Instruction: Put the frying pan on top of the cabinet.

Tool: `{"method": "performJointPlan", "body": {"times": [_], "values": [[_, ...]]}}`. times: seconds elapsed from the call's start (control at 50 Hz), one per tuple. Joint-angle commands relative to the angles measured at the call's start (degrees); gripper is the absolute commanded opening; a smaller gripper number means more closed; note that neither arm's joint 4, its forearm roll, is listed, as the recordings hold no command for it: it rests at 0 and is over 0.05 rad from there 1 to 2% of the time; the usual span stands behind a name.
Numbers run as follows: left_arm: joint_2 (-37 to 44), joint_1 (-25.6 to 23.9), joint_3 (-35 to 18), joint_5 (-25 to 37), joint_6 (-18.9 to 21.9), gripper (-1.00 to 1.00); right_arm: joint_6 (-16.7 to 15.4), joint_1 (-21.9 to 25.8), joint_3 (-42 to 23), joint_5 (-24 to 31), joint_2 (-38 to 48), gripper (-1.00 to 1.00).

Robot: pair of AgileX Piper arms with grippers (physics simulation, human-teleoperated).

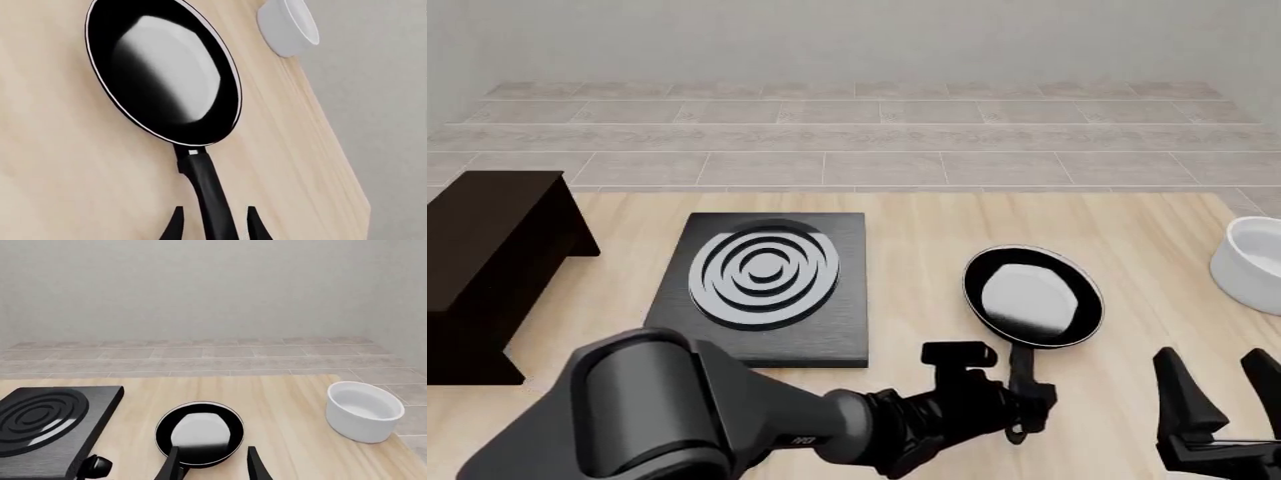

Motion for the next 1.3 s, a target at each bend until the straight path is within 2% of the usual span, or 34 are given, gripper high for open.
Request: {"method": "performJointPlan", "body": {"times": [0.02, 1.26, 1.28, 1.3], "values": [[3.3, -0.9, -0.8, 1.1, -5.8, 1.0, 0.2, -0.1, 0.0, -0.1, 0.2, 1.0], [7.5, -0.5, -5.0, 1.4, -6.7, 1.0, 1.1, -0.4, 0.0, -2.1, 2.4, 1.0], [7.6, 0.4, -5.4, 1.9, -6.4, -1.0, 1.1, -0.4, 0.0, -2.3, 2.6, 1.0], [7.6, 0.4, -5.4, 1.9, -6.4, -1.0, 1.1, -0.4, 0.0, -2.4, 2.7, 1.0]]}}
